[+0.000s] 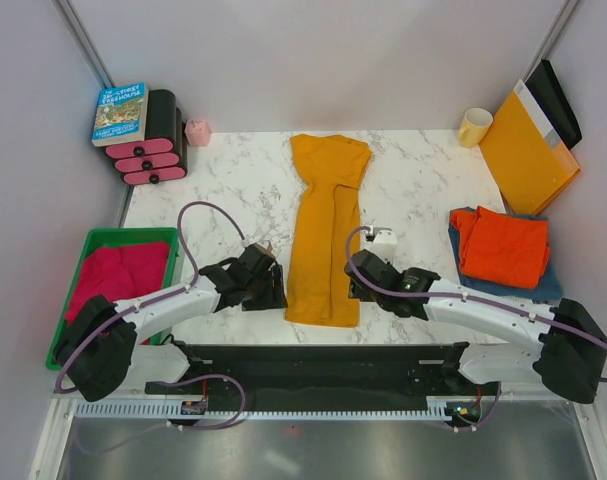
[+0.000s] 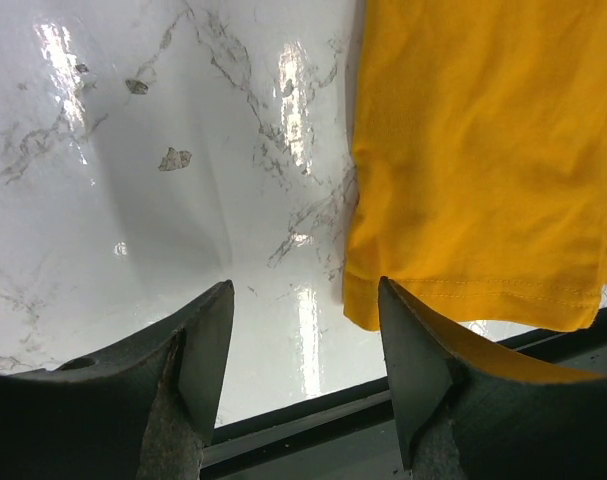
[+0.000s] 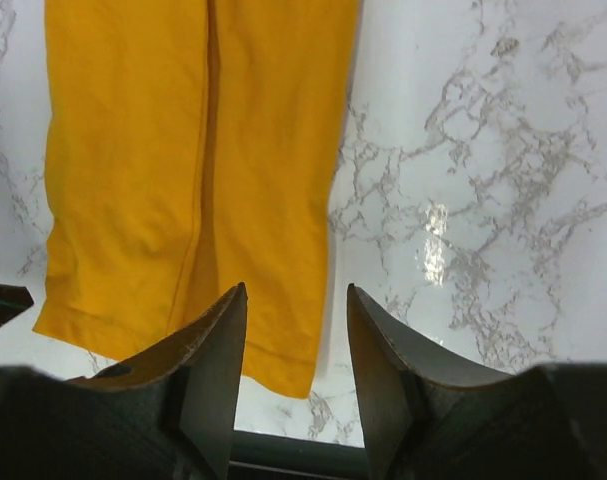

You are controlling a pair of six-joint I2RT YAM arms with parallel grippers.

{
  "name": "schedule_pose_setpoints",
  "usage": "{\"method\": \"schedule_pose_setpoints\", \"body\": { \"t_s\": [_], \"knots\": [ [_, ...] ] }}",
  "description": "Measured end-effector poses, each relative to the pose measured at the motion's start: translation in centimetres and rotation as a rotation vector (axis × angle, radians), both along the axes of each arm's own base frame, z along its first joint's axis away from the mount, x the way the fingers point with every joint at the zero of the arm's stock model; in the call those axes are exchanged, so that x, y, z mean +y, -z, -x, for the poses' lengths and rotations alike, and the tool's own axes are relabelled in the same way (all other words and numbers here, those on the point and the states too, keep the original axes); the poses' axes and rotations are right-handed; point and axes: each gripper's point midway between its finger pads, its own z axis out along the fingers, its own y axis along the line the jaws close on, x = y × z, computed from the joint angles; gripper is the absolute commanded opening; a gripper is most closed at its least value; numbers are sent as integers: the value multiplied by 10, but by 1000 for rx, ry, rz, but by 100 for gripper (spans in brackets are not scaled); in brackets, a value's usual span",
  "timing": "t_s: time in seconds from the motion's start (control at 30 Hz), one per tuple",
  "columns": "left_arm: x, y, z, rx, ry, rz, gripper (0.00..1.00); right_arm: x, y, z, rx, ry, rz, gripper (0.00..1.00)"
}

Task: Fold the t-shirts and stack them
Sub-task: Grab the bottom of the folded rectangular tshirt with both arms

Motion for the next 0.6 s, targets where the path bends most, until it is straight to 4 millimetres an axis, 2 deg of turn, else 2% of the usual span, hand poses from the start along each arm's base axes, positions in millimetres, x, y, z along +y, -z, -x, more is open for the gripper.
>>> {"method": "schedule_pose_setpoints", "body": {
  "t_s": [0.1, 0.3, 0.6],
  "knots": [
    [-1, 0, 0, 1, -6, 4, 67, -5, 7, 13, 10, 12, -17, 52],
    [-3, -1, 1, 0, -4, 9, 67, -11, 37, 44, 67, -11, 6, 52],
    [-3, -1, 1, -1, -6, 8, 67, 1, 50, 49, 85, -6, 2, 51]
  ]
}}
